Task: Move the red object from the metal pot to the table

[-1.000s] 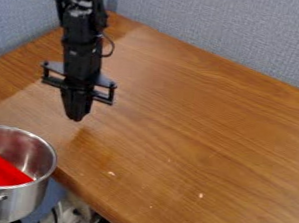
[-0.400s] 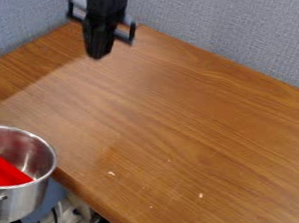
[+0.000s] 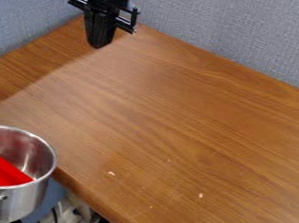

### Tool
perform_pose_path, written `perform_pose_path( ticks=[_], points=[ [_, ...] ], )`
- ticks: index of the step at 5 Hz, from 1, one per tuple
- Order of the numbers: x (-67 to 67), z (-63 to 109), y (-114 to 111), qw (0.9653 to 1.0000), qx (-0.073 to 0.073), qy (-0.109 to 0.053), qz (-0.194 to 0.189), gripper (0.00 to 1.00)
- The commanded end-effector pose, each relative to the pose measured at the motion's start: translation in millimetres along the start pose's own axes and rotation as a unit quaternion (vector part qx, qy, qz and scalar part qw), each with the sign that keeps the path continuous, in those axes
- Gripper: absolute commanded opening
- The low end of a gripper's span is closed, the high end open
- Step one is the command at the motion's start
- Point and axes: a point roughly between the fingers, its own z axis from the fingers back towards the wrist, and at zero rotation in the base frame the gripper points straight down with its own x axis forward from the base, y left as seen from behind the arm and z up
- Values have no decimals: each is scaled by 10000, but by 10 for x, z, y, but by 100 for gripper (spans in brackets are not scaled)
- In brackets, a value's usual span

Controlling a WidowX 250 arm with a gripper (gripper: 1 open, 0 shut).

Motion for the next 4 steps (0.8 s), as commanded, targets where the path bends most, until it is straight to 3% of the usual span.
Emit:
perform_pose_path(
  ticks=[1, 2, 3, 4],
  points=[
    [63, 204, 168, 9988, 157, -347, 310, 0],
    [90, 232, 212, 9977, 168, -342, 555, 0],
    [50, 196, 272, 9979, 178, -308, 541, 100],
    [12, 154, 320, 9981, 150, -258, 536, 0]
  ],
)
